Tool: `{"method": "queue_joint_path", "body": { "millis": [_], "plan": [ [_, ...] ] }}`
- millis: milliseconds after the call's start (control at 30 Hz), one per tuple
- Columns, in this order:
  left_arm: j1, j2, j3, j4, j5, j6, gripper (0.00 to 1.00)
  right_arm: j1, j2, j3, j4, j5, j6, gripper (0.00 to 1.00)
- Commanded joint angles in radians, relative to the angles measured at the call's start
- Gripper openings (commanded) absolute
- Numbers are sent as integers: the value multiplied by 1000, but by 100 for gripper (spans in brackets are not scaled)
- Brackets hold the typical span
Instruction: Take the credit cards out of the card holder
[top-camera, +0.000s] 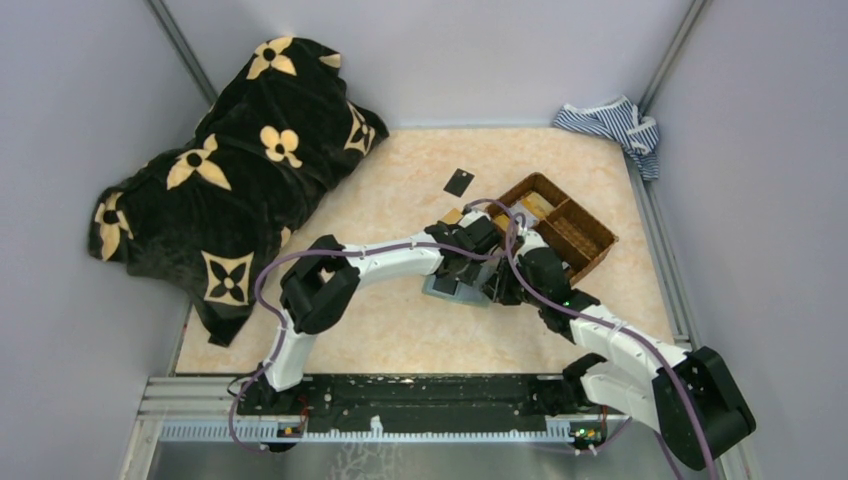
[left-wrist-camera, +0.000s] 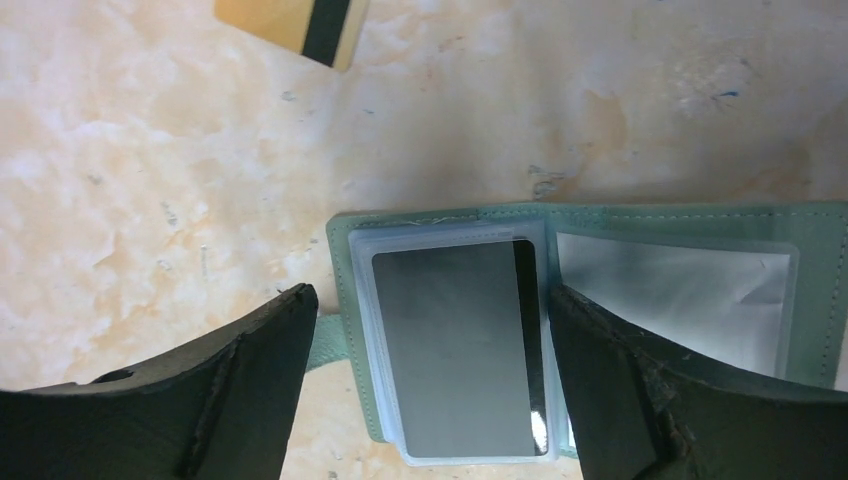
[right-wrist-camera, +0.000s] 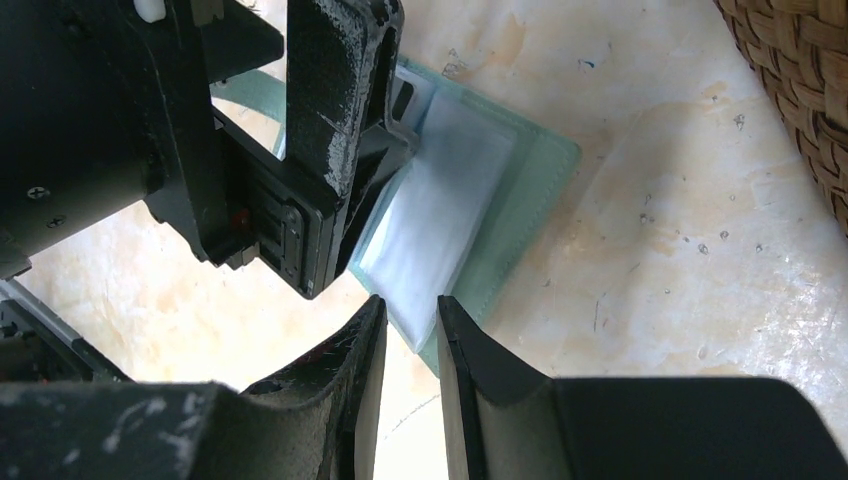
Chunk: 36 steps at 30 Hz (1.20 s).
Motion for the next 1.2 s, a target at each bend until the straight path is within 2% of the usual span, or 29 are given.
{"method": "queue_joint_path", "body": {
  "millis": [0,200,367,1067,1133,1167],
  "plan": [
    [-10,27,43,-92,-96,-19,90,6,5,-4,73,-13,6,26],
    [-28,52,63,-105,-98,-25,87,6,8,-5,77,-14,8,26],
    [-31,83,88,-141,-97,-51,81,6,3,-8,72,-9,6,26],
    [-32,127,81,-149,-73,-54,66,6,12,-12,82,-7,9,26],
    [-32,131,81,-150,-66,-51,63,6,14,-10,83,-10,9,26],
    [-32,132,80,-149,-63,-50,58,6,15,-9,83,-8,8,26]
  ]
}}
